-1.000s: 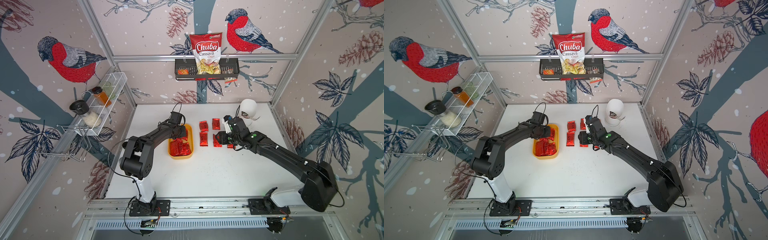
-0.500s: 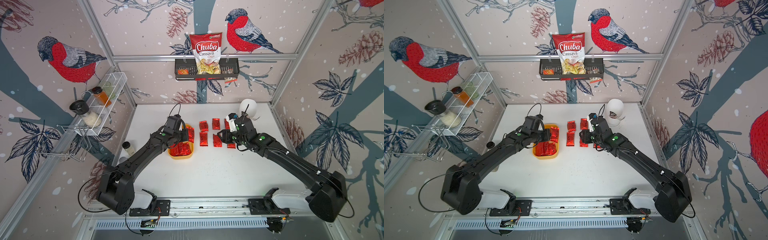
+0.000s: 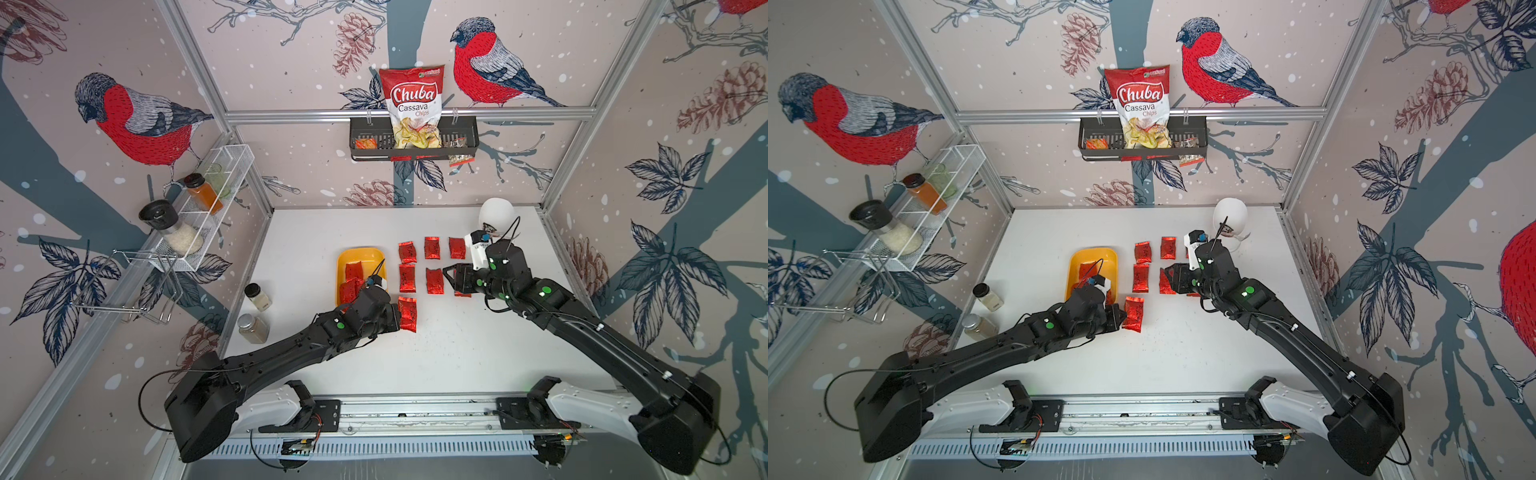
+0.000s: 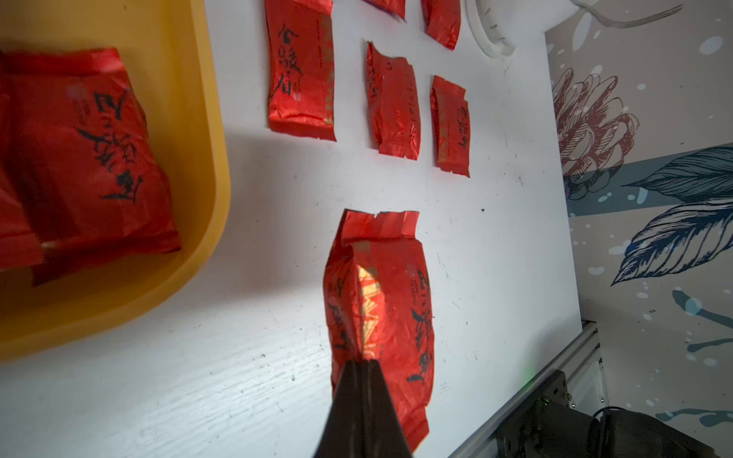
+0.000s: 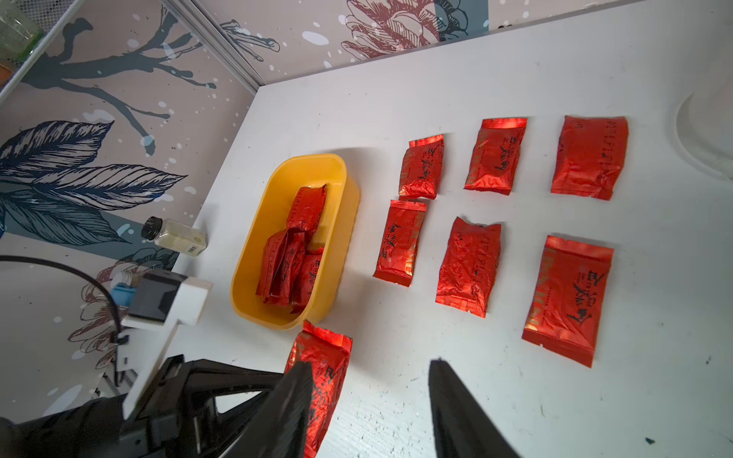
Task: Take the tea bags out of the storage box
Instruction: Place the tea bag at the center of the board.
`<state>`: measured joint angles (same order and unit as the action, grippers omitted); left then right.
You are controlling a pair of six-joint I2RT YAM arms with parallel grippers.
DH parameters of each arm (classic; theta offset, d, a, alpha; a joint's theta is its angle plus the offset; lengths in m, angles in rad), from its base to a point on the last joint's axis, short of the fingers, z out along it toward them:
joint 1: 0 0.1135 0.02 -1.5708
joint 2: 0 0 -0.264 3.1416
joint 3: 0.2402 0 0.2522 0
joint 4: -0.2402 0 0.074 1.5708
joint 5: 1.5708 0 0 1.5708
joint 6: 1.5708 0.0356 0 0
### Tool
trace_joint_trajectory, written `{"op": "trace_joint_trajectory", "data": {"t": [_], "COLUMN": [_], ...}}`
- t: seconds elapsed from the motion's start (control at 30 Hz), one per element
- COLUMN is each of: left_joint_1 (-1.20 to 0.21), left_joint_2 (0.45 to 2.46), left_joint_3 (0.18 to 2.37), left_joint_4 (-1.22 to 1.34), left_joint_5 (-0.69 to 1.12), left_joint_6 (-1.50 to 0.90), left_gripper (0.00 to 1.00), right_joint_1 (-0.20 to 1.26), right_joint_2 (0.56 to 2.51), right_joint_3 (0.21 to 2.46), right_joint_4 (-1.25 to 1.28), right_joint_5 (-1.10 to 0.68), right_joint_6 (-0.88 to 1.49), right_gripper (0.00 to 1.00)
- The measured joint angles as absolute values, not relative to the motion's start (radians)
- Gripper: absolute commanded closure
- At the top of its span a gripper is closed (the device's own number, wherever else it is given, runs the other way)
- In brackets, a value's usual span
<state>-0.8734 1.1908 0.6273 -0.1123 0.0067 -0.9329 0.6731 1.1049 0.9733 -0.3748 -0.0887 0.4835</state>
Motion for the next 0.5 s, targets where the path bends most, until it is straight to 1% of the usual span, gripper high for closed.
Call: {"op": "trace_joint_trajectory", "data": {"t": [0.17,0.5], "left_joint_1": [-0.916,-0.920], "left_joint_2": [1.249,1.404], "left_joint_3": [0.582,0.588], "left_joint_4": [-0.056,0.048], "left_joint_5": [-0.016,-0.033], "left_joint_6": [-0.993,-1.013], "left_gripper": [1.00,1.00], "right_joint_1": [0.673,0.673], "right_joint_2": [1.088,1.084], "right_joint_3": [0.960,0.958], "right_joint_4": [-0.376,-0.379], "right_joint_5": [-0.089,-0.085], "right_joint_6": [0.498,0.500], "right_gripper": [0.47,0.47]}}
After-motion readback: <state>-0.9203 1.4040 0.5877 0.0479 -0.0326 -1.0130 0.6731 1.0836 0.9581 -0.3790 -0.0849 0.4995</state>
